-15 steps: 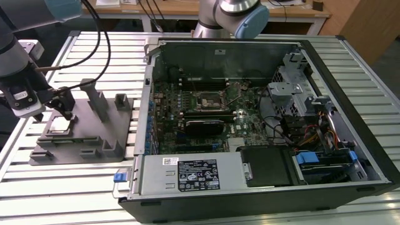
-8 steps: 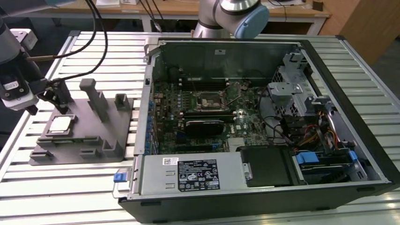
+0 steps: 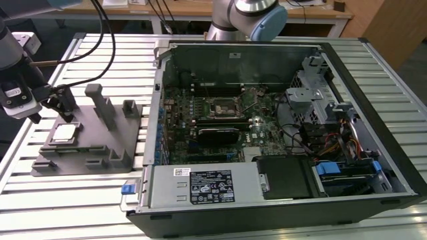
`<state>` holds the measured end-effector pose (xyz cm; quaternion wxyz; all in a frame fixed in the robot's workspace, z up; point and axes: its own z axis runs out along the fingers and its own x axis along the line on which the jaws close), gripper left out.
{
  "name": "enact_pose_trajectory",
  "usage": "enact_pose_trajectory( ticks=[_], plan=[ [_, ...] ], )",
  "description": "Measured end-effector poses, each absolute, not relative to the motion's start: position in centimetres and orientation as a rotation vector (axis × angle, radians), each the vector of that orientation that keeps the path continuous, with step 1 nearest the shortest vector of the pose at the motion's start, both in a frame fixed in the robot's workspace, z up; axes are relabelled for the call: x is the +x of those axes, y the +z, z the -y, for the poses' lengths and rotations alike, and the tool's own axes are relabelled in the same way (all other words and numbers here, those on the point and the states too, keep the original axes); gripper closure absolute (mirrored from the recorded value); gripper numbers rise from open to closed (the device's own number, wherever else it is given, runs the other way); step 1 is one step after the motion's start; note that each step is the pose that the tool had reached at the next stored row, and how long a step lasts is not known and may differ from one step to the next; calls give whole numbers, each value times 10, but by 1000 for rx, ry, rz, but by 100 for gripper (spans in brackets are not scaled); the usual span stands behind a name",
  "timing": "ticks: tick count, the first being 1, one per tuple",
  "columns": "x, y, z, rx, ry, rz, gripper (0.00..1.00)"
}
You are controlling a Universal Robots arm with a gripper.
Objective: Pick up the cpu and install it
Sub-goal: 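Pick up the cpu and move it towards the insertion slot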
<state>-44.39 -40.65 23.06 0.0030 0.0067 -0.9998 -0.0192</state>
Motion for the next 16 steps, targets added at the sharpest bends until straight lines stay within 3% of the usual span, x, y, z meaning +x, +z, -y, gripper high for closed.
enact_pose_trajectory(
  ticks=[16],
  plan=[
    [-444, 230, 407, 21, -60, 3135, 28]
  ],
)
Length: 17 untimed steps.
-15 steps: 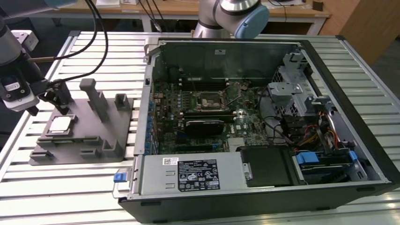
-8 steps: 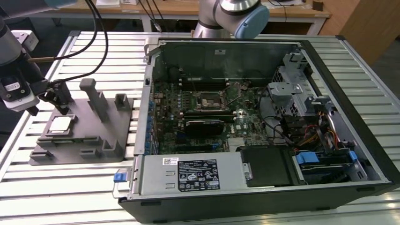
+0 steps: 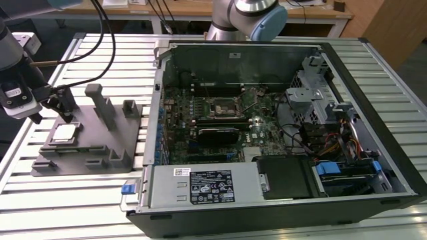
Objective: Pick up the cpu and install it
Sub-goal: 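Pick up the cpu and move it towards the insertion slot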
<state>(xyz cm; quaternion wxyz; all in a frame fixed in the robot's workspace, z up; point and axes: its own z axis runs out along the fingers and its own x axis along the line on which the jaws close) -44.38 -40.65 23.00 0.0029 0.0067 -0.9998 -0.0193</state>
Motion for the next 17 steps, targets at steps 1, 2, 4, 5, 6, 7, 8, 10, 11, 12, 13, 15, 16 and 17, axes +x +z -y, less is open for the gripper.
enact_pose_trajectory(
  ticks=[1, 2, 4, 5, 6, 7, 8, 10, 11, 12, 13, 15, 16, 17],
  plan=[
    [-444, 226, 407, 21, -60, 3135, 89],
    [-444, 225, 407, 21, -60, 3135, 2],
    [-444, 225, 407, 21, -60, 3135, 38],
    [-444, 225, 407, 21, -60, 3135, 38],
    [-444, 225, 407, 21, -60, 3135, 44],
    [-444, 225, 407, 21, -60, 3135, 51],
    [-444, 225, 407, 21, -60, 3135, 51],
    [-444, 225, 407, 21, -60, 3135, 51],
    [-444, 225, 407, 21, -60, 3135, 51],
    [-444, 225, 407, 21, -60, 3135, 51],
    [-444, 225, 407, 21, -60, 3135, 51],
    [-444, 224, 407, 21, -60, 3135, 51],
    [-444, 224, 407, 21, -60, 3135, 51],
    [-444, 224, 407, 21, -60, 3135, 51]
  ],
)
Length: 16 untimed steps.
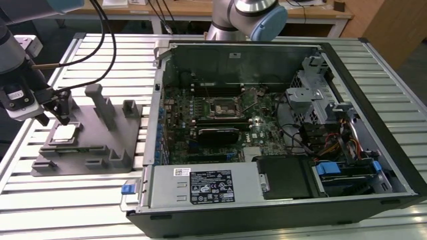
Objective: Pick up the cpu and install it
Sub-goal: 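Pick up the cpu and move it towards the insertion slot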
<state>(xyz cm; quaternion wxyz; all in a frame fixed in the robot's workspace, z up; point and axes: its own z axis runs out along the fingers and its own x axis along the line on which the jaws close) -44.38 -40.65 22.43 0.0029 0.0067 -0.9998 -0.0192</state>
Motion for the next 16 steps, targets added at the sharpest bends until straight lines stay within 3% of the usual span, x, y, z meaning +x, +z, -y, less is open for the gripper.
enact_pose_trajectory(
  ticks=[7, 10, 11, 16],
  plan=[
    [-444, 224, 407, 21, -60, 3135, 51],
    [-444, 224, 407, 21, -60, 3135, 44],
    [-444, 224, 407, 21, -60, 3135, 37],
    [-444, 224, 407, 21, -60, 3135, 37]
  ],
)
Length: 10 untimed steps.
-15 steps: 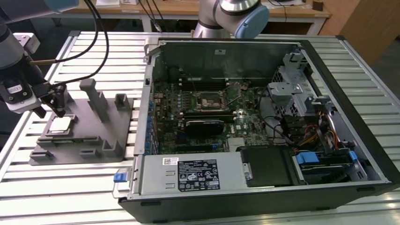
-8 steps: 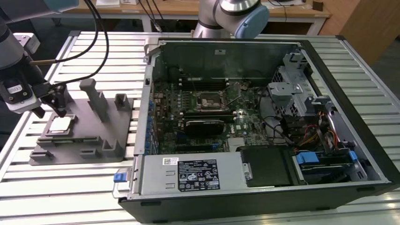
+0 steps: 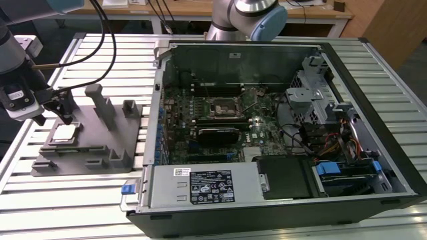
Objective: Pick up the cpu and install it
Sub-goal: 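Pick up the cpu and move it towards the insertion slot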
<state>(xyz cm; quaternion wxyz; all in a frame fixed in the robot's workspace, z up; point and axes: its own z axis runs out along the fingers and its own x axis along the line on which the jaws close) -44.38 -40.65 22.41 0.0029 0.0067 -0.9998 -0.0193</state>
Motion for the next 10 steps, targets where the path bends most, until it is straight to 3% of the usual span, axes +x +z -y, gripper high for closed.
enact_pose_trajectory(
  ticks=[10],
  plan=[
    [-444, 220, 407, 22, -60, 3135, 37]
  ],
)
